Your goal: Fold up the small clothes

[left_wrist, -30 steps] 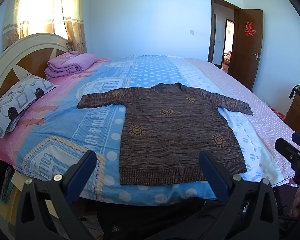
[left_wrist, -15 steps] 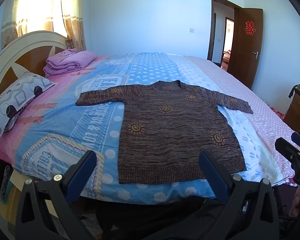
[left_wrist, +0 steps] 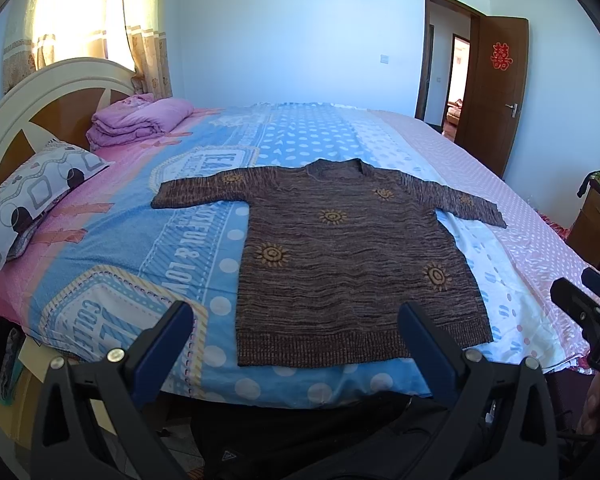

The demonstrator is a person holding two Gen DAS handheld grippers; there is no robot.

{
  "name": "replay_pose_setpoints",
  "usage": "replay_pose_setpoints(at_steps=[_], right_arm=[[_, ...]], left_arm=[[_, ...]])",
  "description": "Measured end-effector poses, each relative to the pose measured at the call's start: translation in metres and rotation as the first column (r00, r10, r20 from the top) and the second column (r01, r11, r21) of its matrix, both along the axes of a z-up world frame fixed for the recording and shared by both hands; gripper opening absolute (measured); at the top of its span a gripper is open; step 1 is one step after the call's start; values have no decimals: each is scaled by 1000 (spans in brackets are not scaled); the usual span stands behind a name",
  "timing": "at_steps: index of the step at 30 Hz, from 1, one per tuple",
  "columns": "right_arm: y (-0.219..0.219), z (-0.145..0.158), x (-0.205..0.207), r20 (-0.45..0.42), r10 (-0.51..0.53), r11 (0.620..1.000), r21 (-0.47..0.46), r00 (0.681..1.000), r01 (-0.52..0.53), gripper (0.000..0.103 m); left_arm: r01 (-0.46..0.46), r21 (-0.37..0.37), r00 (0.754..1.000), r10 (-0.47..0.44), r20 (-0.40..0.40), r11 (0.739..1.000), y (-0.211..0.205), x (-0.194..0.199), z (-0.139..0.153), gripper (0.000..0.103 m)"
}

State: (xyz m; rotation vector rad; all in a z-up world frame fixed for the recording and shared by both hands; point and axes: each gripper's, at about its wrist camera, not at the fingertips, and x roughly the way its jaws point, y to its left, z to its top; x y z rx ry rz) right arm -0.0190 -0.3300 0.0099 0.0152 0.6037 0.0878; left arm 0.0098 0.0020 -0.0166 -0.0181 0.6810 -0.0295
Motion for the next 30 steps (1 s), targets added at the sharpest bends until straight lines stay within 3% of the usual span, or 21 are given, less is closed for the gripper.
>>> replay_pose_setpoints(at_steps=[10, 16, 21, 25, 30], right_arm=[[-7, -8, 8, 11, 26, 1000, 12, 1000, -26, 102], [-23, -30, 36, -21, 60, 998, 14, 998, -60, 102], [-59, -48, 80, -82, 33, 997, 74, 996, -27, 102], [-91, -55, 121, -118, -36, 997, 63, 992, 44, 102], [-140, -61, 173, -175, -119, 988, 72, 977, 134, 102]], left_arm=[[17, -14, 999, -17, -37, 1000, 3, 12, -7, 103], [45, 96, 998, -42, -38, 994, 7, 43, -13, 103], [35, 205, 999, -26, -44, 978, 24, 98, -20, 103], [-18, 226, 998, 31, -55, 974, 44, 147, -29, 103], [-42, 213, 990, 69, -125, 976, 51, 209, -50, 103]])
